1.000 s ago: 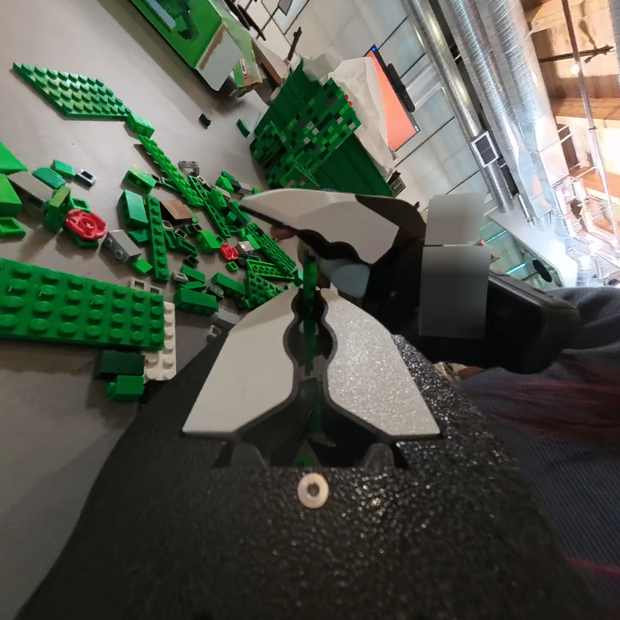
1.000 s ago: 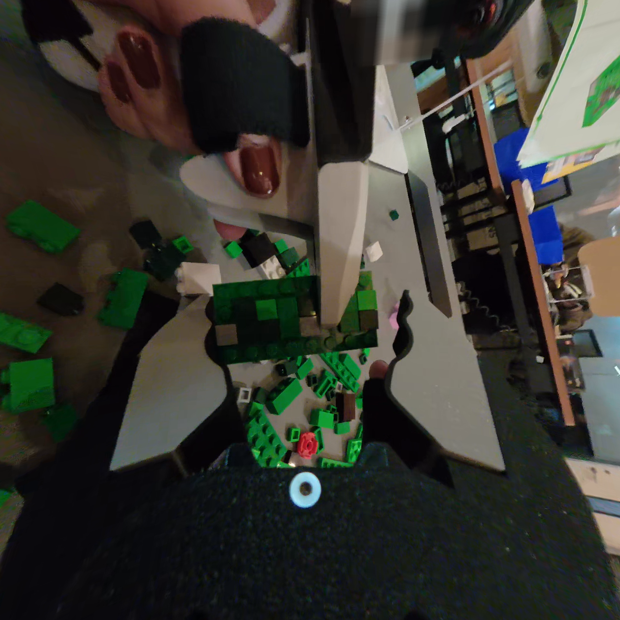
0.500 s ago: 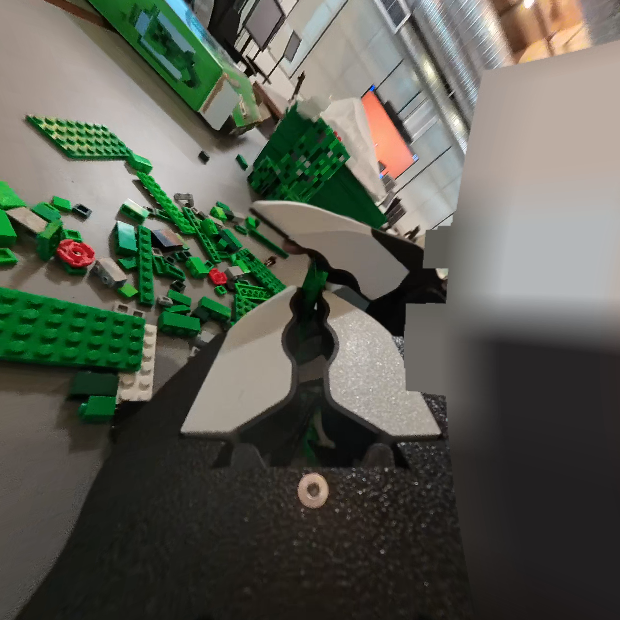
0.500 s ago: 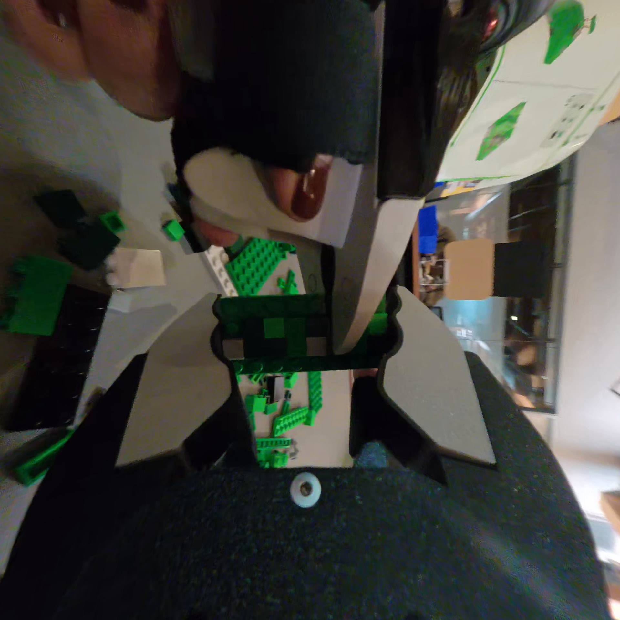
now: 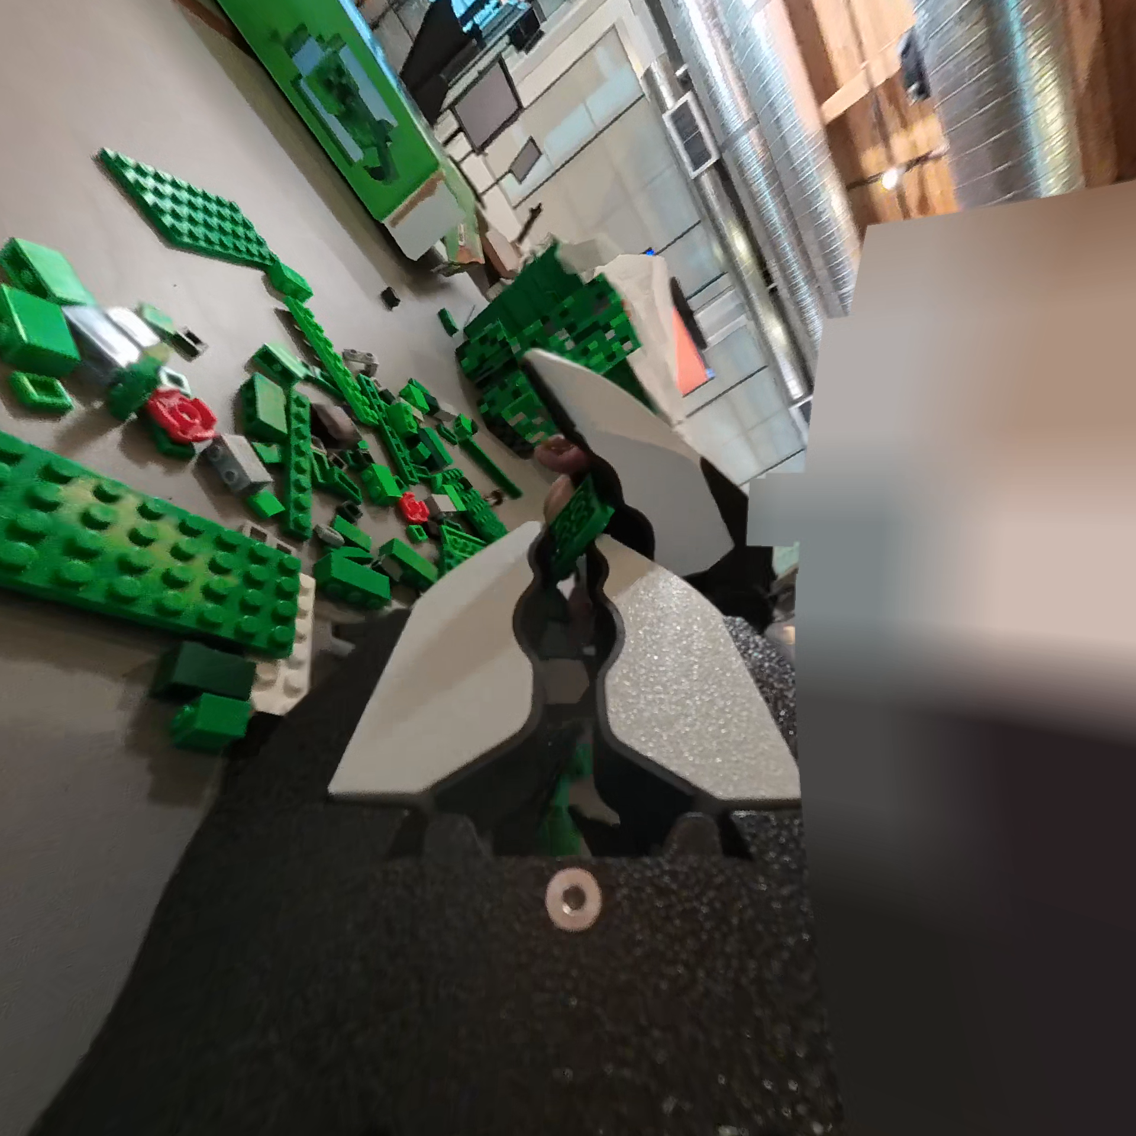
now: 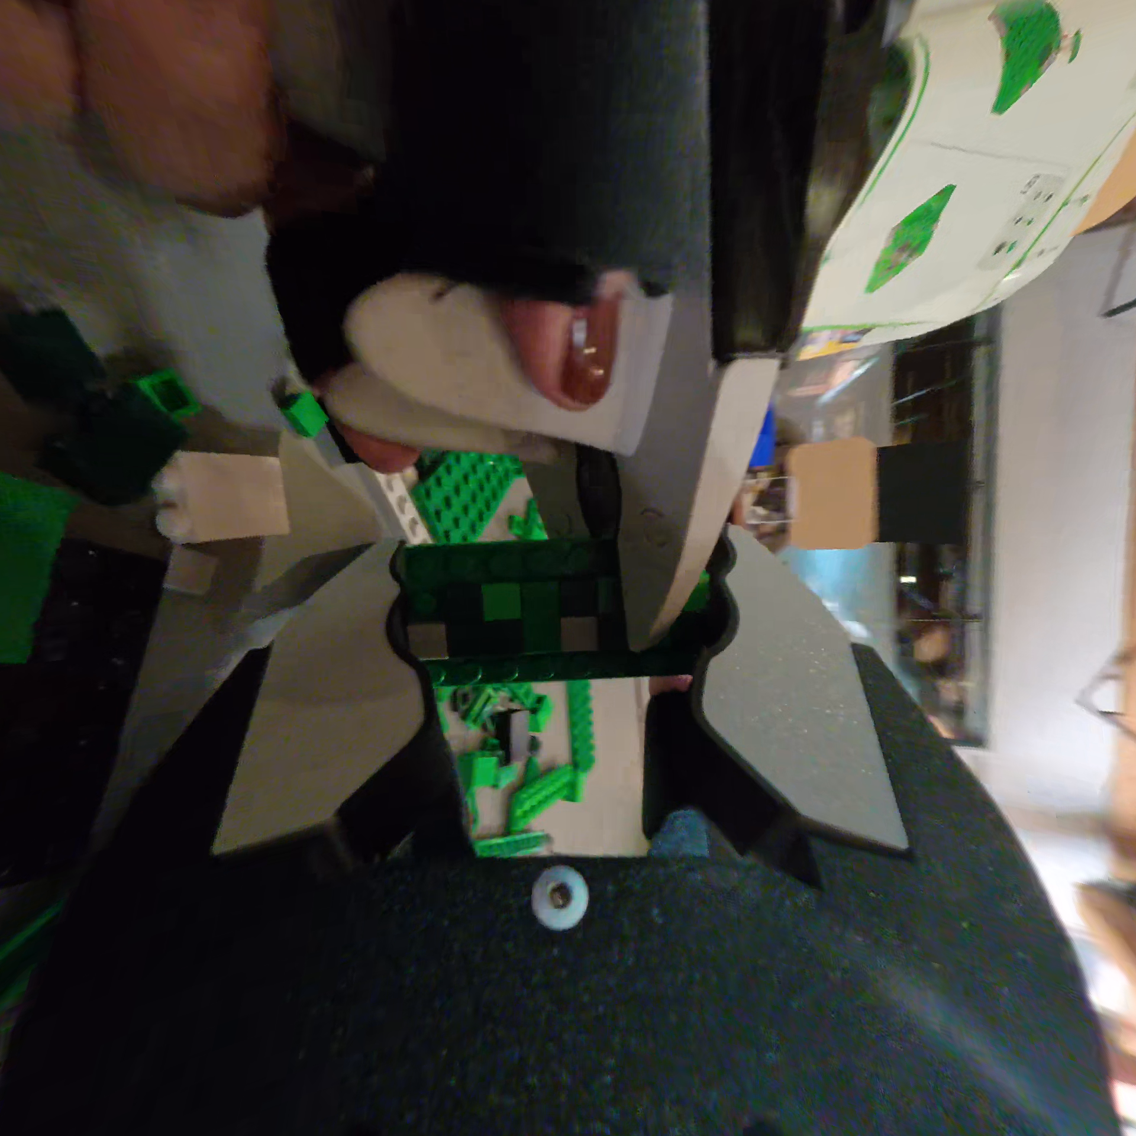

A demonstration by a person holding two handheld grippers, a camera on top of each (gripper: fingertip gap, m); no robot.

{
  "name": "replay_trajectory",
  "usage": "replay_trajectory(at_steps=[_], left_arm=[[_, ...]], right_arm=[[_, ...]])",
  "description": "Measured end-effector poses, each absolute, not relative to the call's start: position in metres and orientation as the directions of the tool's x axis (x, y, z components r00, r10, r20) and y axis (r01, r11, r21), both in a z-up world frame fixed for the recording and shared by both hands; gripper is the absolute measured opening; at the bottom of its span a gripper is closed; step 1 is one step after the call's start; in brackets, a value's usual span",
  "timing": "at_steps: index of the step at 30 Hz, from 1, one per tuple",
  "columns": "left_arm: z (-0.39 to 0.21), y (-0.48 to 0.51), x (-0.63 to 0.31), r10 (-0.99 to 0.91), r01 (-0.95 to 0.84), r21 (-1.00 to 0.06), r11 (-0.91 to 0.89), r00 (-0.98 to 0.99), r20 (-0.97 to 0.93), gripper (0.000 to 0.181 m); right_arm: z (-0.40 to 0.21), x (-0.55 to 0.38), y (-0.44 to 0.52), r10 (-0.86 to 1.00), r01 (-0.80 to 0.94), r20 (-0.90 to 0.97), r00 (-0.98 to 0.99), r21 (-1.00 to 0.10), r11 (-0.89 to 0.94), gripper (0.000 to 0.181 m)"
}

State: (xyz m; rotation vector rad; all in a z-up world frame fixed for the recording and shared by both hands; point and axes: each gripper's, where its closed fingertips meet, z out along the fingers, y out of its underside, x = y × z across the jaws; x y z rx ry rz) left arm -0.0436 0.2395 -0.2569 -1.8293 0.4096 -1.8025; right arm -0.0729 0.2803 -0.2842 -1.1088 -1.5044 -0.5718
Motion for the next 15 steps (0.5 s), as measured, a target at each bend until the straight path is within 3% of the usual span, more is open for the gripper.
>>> replay_trajectory(at_steps=[3, 4, 5, 6, 9, 15], left_arm=[[-0.260, 0.238, -0.042, -0.685, 0.075, -0.702, -0.708, 0.166, 0.709, 0.009], [-0.260, 0.237, -0.041, -0.720, 0.044, -0.739, -0.672, 0.191, 0.667, 0.013], [-0.264, 0.237, -0.040, -0.741, 0.006, -0.762, -0.648, 0.229, 0.632, 0.032], [-0.267, 0.233, -0.038, -0.765, -0.042, -0.781, -0.623, 0.240, 0.598, 0.034], [-0.268, 0.231, -0.036, -0.813, -0.080, -0.830, -0.552, 0.272, 0.515, 0.007], [-0.268, 0.232, -0.036, -0.798, -0.097, -0.816, -0.570, 0.303, 0.521, 0.007]], right_arm=[[-0.289, -0.074, 0.275, 0.432, 0.844, 0.894, 0.117, -0.319, 0.431, 0.091], [-0.289, -0.074, 0.273, 0.456, 0.838, 0.881, 0.123, -0.339, 0.428, 0.091], [-0.289, -0.076, 0.271, 0.476, 0.828, 0.869, 0.135, -0.363, 0.427, 0.091], [-0.289, -0.077, 0.269, 0.498, 0.820, 0.856, 0.142, -0.383, 0.426, 0.092], [-0.287, -0.078, 0.266, 0.520, 0.803, 0.839, 0.159, -0.417, 0.427, 0.092], [-0.288, -0.078, 0.266, 0.546, 0.808, 0.819, 0.176, -0.437, 0.394, 0.092]])
